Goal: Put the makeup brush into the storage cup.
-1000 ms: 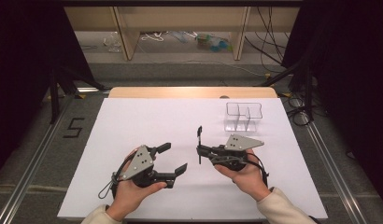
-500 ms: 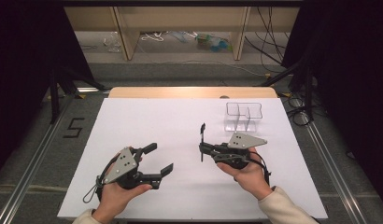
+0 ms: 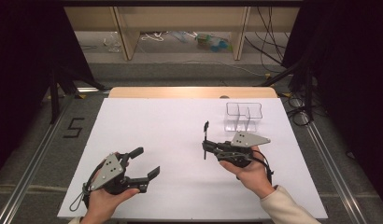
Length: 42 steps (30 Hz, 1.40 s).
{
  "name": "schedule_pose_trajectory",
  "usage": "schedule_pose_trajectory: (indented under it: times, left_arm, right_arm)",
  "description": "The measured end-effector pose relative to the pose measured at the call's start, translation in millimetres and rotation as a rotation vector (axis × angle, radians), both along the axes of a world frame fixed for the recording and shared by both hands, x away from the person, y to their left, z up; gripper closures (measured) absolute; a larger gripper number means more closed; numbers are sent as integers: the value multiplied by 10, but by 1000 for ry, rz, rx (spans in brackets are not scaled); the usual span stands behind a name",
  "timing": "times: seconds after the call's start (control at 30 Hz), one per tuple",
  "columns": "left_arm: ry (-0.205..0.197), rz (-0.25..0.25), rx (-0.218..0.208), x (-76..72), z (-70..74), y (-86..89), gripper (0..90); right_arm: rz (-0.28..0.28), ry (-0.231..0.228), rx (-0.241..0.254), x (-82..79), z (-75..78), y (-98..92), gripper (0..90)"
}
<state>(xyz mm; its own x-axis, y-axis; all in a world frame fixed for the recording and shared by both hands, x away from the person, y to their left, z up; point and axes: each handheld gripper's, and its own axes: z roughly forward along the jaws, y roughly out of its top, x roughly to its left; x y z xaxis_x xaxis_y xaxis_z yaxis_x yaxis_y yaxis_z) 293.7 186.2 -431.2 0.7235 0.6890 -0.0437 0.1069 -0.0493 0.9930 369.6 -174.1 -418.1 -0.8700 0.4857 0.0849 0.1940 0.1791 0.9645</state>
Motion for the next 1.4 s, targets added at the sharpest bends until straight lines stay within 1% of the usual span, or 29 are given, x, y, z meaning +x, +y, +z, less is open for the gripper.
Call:
schedule_pose_trajectory:
  times: [0.03, 0.13, 0.2, 0.23, 0.27, 0.3, 0.33, 0.37, 0.4, 0.57, 0.63, 0.67, 0.7, 0.83, 0.87, 1.0, 1.03, 1.07, 1.17, 1.2, 1.23, 1.33, 1.4]
  left_arm:
    - [2, 3, 2, -2, -4, 18, 152]
    - [2, 15, 0, -11, -14, 50, 152]
    - [-1, 20, 0, -13, -16, 63, 152]
    - [1, 25, -1, -15, -18, 68, 152]
    - [0, 26, 7, -14, -19, 77, 152]
    - [-2, 26, 12, -10, -20, 84, 152]
    - [5, 27, 6, -7, -23, 84, 152]
    - [5, 29, 4, -3, -25, 82, 153]
    - [8, 31, 3, -2, -26, 80, 153]
    - [6, 35, 6, 1, -31, 92, 154]
    - [8, 39, 6, 5, -39, 96, 153]
    - [9, 41, 7, 8, -42, 98, 153]
    - [8, 42, 10, 11, -43, 101, 153]
    - [10, 47, 8, 14, -48, 98, 153]
    - [10, 48, 9, 16, -49, 99, 153]
    - [9, 52, 11, 16, -50, 101, 153]
    - [9, 53, 11, 15, -51, 102, 154]
    - [11, 55, 9, 15, -52, 103, 154]
    - [9, 56, 9, 16, -52, 107, 154]
    - [9, 56, 9, 15, -53, 107, 153]
    - [10, 56, 8, 16, -55, 106, 154]
    - [11, 54, 10, 19, -58, 104, 153]
    - [13, 52, 11, 23, -62, 102, 153]
  right_arm:
    - [0, 10, -10, -2, 6, -8, 859]
    - [-9, 6, -16, -2, 14, -21, 859]
    - [-8, 5, -10, 3, 19, -28, 859]
    - [-13, -1, 4, 4, 17, -26, 860]
    - [-20, 0, -8, 2, 26, -38, 859]
    - [-17, -3, 5, 7, 22, -33, 860]
    - [-15, -7, 7, 12, 23, -34, 860]
    - [-20, -24, 7, 22, 24, -40, 860]
    - [-23, -22, 11, 23, 21, -38, 860]
    - [-23, -24, 7, 29, 30, -55, 860]
    - [-32, -24, -2, 26, 38, -60, 860]
    - [-30, -28, 16, 30, 32, -52, 859]
    - [-33, -25, -1, 27, 40, -62, 860]
    - [-36, -23, 11, 30, 43, -71, 860]
    - [-36, -9, 8, 26, 47, -77, 860]
    - [-35, -4, 3, 26, 65, -103, 859]
    - [-40, -8, 11, 27, 64, -102, 859]
    - [-46, -12, 4, 25, 69, -109, 860]
    - [-37, -8, 2, 35, 76, -122, 859]
    - [-41, -8, 3, 38, 78, -128, 860]
    - [-52, -18, 10, 43, 75, -133, 859]
    - [-49, -6, 2, 50, 85, -158, 860]
    - [-58, -13, 12, 52, 81, -156, 860]
